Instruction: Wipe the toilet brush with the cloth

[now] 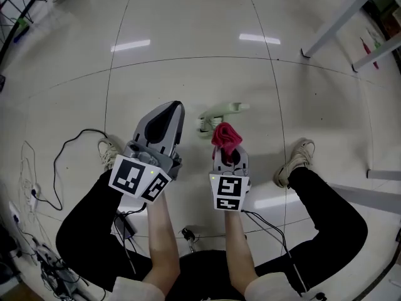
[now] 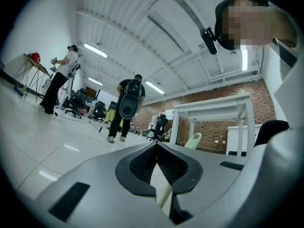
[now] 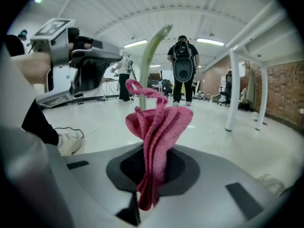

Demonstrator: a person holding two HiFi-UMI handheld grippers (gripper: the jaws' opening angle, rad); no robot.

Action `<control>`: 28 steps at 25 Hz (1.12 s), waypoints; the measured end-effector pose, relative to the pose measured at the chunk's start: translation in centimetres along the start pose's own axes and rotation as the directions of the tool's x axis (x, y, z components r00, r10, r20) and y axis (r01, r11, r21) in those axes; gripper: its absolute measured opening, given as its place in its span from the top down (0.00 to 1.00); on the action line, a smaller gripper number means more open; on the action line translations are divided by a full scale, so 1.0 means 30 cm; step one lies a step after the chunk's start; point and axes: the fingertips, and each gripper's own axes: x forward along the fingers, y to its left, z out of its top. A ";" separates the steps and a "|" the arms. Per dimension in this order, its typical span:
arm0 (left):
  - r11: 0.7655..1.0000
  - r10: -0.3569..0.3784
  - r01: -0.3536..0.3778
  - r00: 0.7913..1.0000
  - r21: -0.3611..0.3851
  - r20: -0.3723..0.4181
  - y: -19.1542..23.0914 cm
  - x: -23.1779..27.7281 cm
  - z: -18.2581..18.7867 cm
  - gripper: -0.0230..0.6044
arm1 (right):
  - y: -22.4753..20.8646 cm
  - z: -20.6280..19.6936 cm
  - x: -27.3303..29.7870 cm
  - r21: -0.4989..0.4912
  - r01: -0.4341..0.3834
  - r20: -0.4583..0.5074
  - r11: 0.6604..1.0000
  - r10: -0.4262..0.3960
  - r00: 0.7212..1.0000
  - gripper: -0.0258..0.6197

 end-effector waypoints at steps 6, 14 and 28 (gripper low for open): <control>0.999 0.033 -0.033 0.999 0.005 0.017 0.057 -0.047 0.035 0.96 | 0.200 -0.023 0.153 0.008 -0.099 -0.052 0.995 0.100 0.994 0.91; 0.997 0.061 -0.060 0.998 -0.037 0.023 0.106 -0.090 0.012 0.96 | 0.160 0.044 0.239 0.077 0.021 -0.066 0.997 -0.016 0.998 0.91; 0.995 0.062 -0.055 0.994 -0.089 0.086 0.079 -0.067 0.129 0.96 | 0.055 0.599 -0.017 0.228 -0.052 0.253 0.972 -0.008 0.967 0.91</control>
